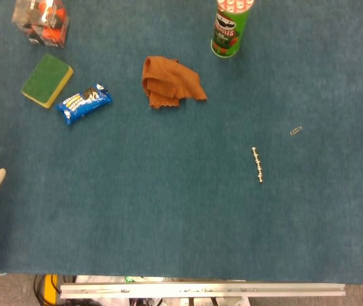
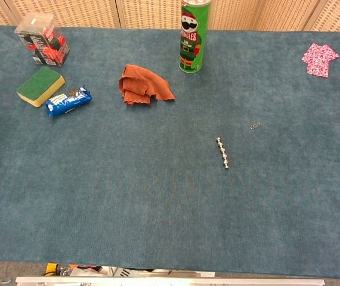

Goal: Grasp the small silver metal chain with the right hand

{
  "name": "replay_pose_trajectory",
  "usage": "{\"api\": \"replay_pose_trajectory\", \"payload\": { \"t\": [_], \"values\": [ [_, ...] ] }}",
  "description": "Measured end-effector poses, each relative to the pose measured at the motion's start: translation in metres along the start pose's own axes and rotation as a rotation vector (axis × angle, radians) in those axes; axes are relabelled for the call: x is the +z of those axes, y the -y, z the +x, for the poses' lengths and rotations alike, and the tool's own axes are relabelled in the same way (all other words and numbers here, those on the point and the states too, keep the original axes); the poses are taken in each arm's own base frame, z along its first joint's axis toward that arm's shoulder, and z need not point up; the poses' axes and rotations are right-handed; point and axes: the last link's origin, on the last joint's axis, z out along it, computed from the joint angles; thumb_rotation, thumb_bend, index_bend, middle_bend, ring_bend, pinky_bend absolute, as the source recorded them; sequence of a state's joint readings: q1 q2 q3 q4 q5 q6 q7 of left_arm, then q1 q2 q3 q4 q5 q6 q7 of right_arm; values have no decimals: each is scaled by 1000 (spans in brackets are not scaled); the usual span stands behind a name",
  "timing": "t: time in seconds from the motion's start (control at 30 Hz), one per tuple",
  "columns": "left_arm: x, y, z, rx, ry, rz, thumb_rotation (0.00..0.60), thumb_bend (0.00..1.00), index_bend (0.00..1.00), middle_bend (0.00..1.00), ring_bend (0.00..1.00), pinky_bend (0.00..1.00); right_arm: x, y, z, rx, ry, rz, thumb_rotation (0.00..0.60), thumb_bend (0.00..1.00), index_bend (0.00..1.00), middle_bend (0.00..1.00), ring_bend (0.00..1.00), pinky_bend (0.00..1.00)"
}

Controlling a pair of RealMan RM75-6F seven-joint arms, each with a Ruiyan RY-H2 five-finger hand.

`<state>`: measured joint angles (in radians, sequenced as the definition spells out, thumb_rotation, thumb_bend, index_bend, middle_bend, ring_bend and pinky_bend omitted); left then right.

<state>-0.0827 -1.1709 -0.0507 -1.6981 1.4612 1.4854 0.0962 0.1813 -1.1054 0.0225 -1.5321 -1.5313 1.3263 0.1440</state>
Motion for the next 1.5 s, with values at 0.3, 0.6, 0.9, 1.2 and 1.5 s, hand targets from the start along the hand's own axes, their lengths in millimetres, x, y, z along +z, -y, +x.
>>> {"api": "replay_pose_trajectory", "payload": {
  "t": [0.3,0.6,0.9,1.2,1.5],
  "values": [
    [-1,1,0,-1,0,0,600,172,0,0,0,0,6,10,4,-5,-3,56,600,66,103,270,213,365],
    [-2,1,0,-2,2,3,600,172,0,0,0,0,13,22,6,-31,12,118,600,67,141,380,359,449],
    [-4,3,0,-6,1,10,600,173,0,0,0,0,28,50,8,-86,67,258,600,73,198,540,559,667],
    [-5,5,0,-6,1,14,600,172,0,0,0,0,41,75,2,-155,131,375,600,104,310,778,812,859],
    [-7,7,-2,-9,5,24,600,172,0,0,0,0,59,115,-9,-315,212,552,600,105,351,874,916,945]
  ]
}}
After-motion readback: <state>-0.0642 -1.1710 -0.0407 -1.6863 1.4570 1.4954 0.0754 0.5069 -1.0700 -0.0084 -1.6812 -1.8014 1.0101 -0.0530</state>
